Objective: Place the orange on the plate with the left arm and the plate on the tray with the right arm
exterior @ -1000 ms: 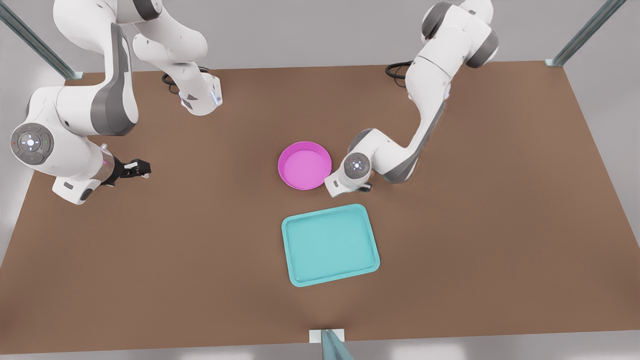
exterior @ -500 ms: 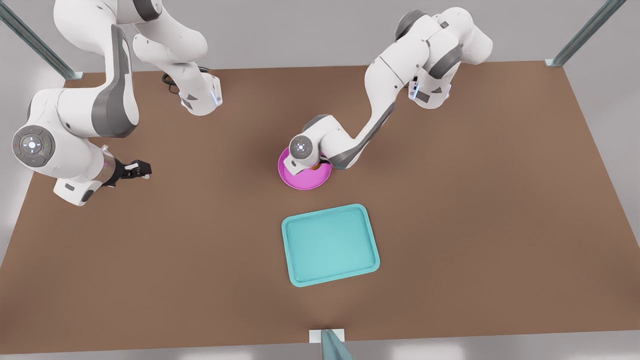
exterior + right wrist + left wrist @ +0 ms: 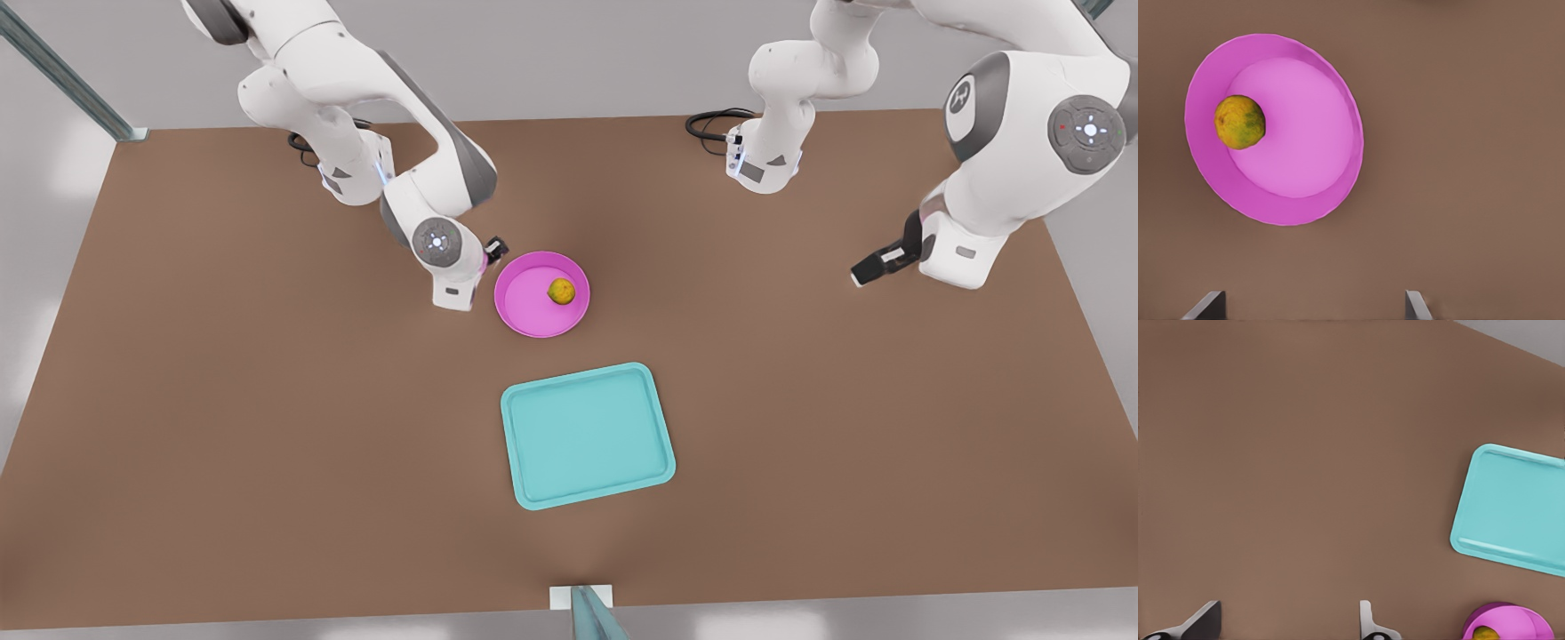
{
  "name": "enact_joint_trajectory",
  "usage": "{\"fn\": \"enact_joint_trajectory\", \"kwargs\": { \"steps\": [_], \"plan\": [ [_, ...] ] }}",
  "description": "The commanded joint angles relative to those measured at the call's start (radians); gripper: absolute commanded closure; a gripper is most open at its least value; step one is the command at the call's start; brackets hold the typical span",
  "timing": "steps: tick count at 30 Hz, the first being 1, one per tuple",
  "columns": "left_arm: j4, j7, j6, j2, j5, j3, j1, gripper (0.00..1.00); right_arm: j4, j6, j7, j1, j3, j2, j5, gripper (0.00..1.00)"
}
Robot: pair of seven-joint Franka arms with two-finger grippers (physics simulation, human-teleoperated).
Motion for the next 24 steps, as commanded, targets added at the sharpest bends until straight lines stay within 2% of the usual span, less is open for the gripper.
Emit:
{"fn": "enact_joint_trajectory", "kwargs": {
  "steps": [1, 4, 7, 10, 24],
  "plan": [
    [0.005, 0.444, 0.009, 0.004, 0.025, 0.001, 0.011, 0.0, -0.086, 0.344, 0.306, -0.009, 0.011, -0.007, 0.14, 0.0],
    [0.05, 0.442, 0.006, 0.025, 0.027, 0.0, 0.008, 0.0, -0.08, 0.3, 0.013, -0.022, 0.022, 0.138, 0.279, 0.0],
    [0.079, 0.459, -0.086, 0.019, 0.022, 0.066, 0.011, 0.0, -0.021, 0.252, -0.125, -0.032, 0.022, 0.195, 0.303, 0.0],
    [0.082, 0.456, -0.193, 0.008, 0.004, 0.062, 0.008, 0.0, 0.0, 0.252, -0.137, -0.032, 0.022, 0.237, 0.303, 0.0],
    [0.082, 0.437, -0.192, 0.002, 0.01, 0.09, 0.01, 0.0, 0.036, 0.268, -0.157, -0.029, 0.02, 0.384, 0.302, 0.0]
  ]
}}
